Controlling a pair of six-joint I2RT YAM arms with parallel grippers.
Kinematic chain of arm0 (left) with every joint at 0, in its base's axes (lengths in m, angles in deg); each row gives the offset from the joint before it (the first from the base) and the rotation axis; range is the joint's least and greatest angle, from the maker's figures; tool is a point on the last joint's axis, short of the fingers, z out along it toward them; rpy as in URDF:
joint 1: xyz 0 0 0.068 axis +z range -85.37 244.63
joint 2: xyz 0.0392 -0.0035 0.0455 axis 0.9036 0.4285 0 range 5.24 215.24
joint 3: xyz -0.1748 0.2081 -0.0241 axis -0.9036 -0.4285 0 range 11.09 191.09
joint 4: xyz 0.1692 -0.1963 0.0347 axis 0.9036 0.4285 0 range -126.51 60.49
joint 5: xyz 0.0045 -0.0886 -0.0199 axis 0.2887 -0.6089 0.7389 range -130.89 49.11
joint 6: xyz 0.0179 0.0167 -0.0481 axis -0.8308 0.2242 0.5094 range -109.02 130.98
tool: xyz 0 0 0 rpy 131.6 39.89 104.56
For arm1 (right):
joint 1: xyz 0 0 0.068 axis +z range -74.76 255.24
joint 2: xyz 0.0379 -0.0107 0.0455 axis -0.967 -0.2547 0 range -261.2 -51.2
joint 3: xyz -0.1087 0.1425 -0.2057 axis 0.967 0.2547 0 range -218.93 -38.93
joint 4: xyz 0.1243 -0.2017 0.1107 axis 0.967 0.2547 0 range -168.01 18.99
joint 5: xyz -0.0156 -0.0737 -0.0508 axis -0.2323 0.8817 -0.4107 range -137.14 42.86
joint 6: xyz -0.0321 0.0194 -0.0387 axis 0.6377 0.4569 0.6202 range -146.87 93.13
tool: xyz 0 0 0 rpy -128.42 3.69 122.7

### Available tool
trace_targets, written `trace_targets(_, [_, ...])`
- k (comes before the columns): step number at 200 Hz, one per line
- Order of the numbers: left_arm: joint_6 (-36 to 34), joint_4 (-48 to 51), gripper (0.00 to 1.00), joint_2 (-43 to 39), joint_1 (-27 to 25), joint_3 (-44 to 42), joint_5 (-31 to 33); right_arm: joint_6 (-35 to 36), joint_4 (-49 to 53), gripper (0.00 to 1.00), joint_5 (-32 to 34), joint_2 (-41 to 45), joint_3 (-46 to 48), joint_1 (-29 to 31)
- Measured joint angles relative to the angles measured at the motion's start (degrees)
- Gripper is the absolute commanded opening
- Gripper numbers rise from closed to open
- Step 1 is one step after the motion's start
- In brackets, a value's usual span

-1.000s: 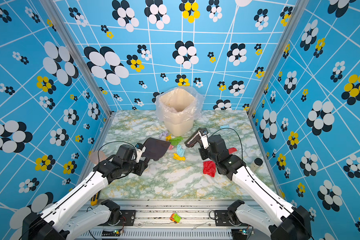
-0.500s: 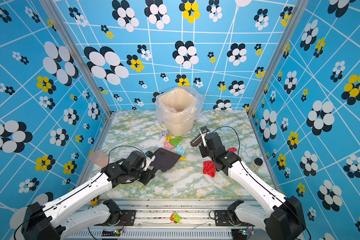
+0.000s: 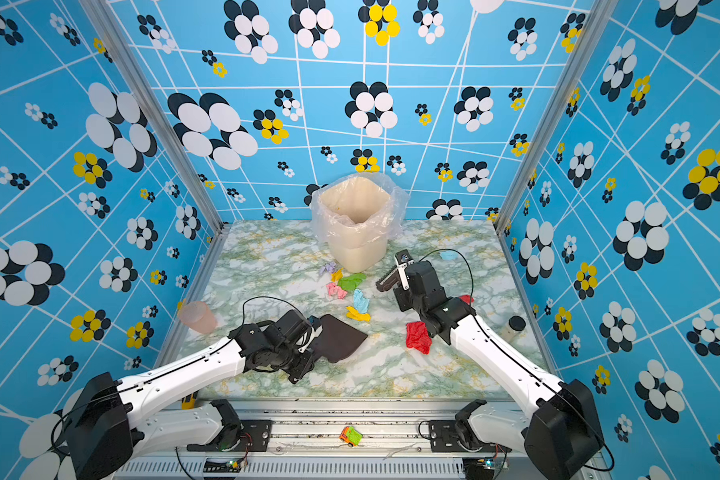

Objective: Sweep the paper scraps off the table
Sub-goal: 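Move the dustpan toward the scrap pile while the right gripper lifts the brush, then sweep the yellow and blue scraps into the dustpan with the right gripper's brush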

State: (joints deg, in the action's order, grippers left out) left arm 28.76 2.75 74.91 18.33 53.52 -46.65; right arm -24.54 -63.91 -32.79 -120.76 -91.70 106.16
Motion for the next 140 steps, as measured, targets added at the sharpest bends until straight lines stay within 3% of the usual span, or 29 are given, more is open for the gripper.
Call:
trace_targets(53, [0.9, -0.2, 0.00, 7.0, -1.0, 3.5, 1.4, 0.2, 0.9, 0.00, -5.1, -0.2, 0.0, 0.0])
trace_targets(140, [1.1, -0.3, 0.00, 8.6, -1.0, 4.7, 1.7, -0.1, 10.3, 0.00, -20.5, 1.7, 0.0, 0.0])
